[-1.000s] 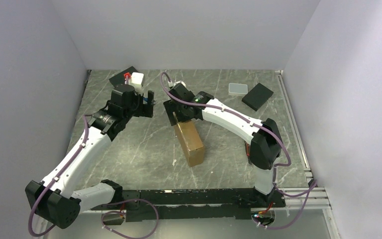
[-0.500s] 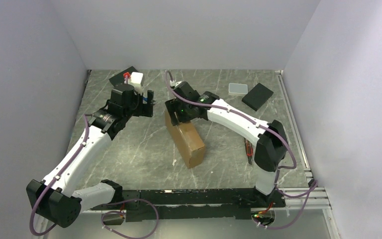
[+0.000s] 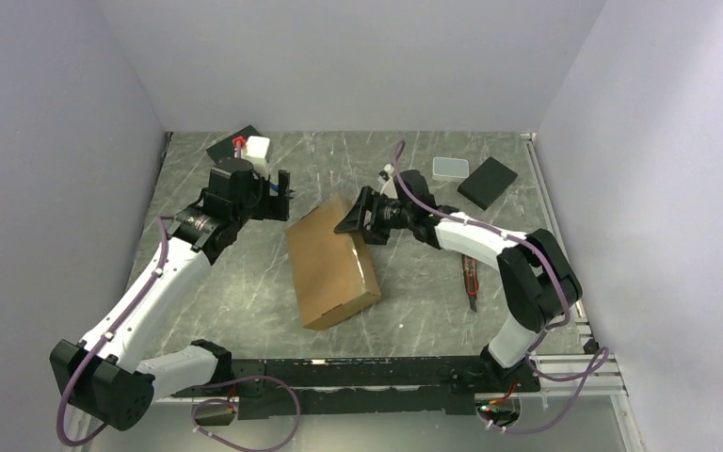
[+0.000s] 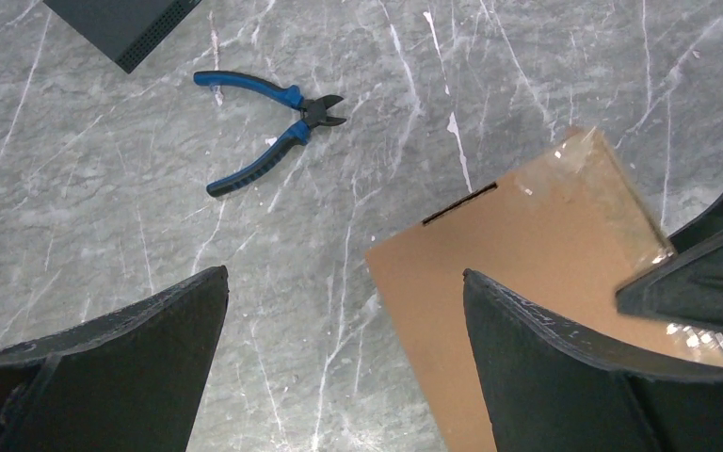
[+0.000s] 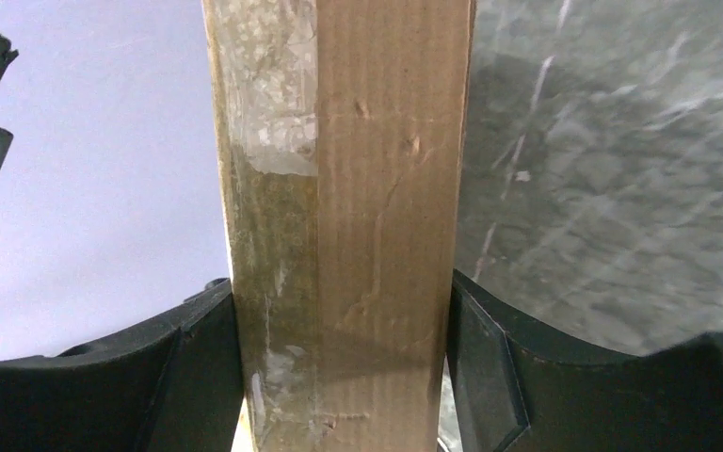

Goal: Unpack the express box

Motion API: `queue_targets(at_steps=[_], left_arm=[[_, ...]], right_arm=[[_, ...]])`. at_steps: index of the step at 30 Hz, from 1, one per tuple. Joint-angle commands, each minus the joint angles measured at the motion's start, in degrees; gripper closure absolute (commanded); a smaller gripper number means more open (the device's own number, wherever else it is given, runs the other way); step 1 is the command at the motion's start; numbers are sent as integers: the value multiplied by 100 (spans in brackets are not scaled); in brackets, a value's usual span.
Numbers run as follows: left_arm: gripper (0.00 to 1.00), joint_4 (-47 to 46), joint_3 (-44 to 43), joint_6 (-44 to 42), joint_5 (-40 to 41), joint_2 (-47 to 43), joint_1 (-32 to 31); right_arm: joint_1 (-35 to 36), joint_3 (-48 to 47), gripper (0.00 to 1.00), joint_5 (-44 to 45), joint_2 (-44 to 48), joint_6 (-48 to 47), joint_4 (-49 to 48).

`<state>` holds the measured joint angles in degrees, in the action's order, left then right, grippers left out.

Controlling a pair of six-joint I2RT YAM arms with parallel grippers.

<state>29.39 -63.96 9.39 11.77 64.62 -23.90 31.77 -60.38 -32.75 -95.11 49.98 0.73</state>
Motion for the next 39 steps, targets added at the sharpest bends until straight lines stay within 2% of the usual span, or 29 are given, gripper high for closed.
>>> queue_targets(at_steps=[1, 3, 5, 6, 8, 16, 21, 25, 28, 30, 33, 35, 39], left_arm=[[1, -205, -81, 107, -88, -103, 35], [1, -203, -72, 102, -79, -112, 35], [1, -199, -78, 100, -70, -116, 35], [0, -198, -81, 104, -77, -123, 35], [0, -197, -81, 105, -74, -138, 35], [1, -204, -80, 110, -140, -176, 43], [0, -212, -76, 131, -207, -182, 50], [1, -210, -81, 138, -234, -161, 52], [0, -204, -76, 131, -195, -159, 52], [0, -210, -67, 129, -184, -152, 53], [0, -206, -74, 131, -210, -122, 54], [1, -205, -76, 130, -231, -107, 60], [0, -209, -72, 132, -230, -108, 61]], right_arm=[[119, 569, 29, -616, -100, 1526, -2673], [127, 858, 25, -535, -178, 1869, -3402], [134, 981, 18, -399, -141, 1816, -3420], [136, 965, 11, -262, -71, 1625, -3170], [136, 802, 1, 96, 95, 940, -2066], [-56, 102, 0, 1979, 612, -1052, 1090], [85, -588, 0, 4316, 688, -2290, 2690], [80, -704, 0, 5638, 692, -2442, 3117], [-95, -797, 0, 6721, 491, -1751, 3663], [-569, -839, 0, 6582, 354, -1061, 4018], [-1540, -423, 1, 5324, 424, -115, 3976], [-1867, 107, 1, 4933, 632, 171, 3702], [-1993, 508, 1, 5252, 891, 88, 3493]])
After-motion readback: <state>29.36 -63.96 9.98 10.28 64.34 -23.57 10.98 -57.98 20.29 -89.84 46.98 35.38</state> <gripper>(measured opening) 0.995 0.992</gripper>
